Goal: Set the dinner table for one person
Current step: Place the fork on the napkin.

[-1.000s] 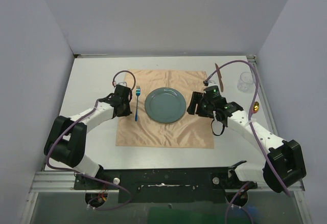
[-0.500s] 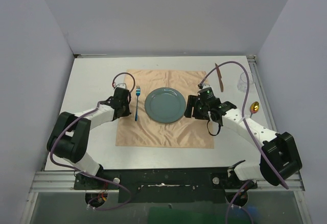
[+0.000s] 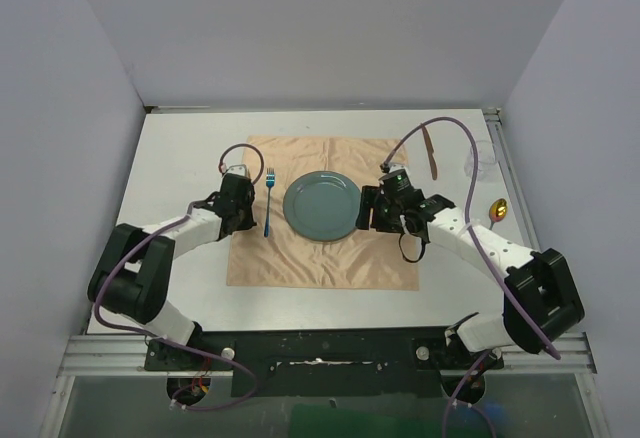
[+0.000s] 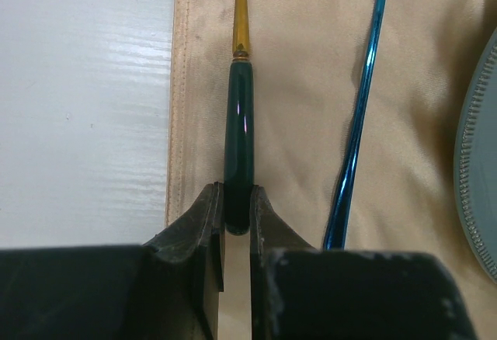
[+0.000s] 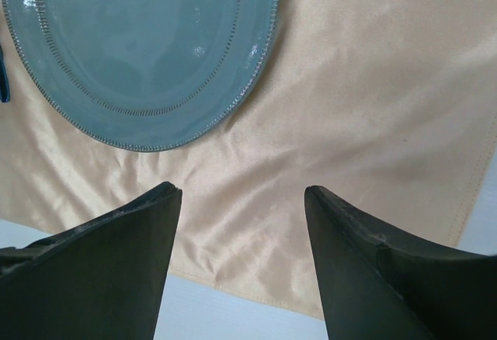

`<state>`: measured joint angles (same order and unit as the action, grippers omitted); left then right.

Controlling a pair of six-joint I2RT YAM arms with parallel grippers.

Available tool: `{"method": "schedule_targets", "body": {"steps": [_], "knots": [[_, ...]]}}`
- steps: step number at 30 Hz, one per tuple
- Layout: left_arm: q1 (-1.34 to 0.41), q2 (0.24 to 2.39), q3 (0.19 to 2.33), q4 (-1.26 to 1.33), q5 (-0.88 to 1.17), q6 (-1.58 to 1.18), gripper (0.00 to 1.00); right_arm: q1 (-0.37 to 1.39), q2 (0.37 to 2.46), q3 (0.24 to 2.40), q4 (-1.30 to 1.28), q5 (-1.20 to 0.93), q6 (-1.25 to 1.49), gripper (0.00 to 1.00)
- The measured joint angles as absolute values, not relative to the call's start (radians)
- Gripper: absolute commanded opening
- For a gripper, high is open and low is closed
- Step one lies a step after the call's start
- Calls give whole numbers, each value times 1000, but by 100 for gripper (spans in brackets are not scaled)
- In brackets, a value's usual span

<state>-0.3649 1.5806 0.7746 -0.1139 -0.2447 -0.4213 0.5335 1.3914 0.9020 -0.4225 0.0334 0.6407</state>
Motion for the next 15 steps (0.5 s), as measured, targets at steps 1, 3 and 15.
{"method": "schedule_targets", "body": {"steps": [1,3,15], "knots": [[-365,1577,775,-116,-241,-421,0,537,1394,905,-424,35,641,66],[-366,1568,775,-125,-231,-422,0,542,1400,912,-424,35,641,66],[-380,1502,775,-199,-213,-442,0,565,1403,915,-425,44,647,66]]}}
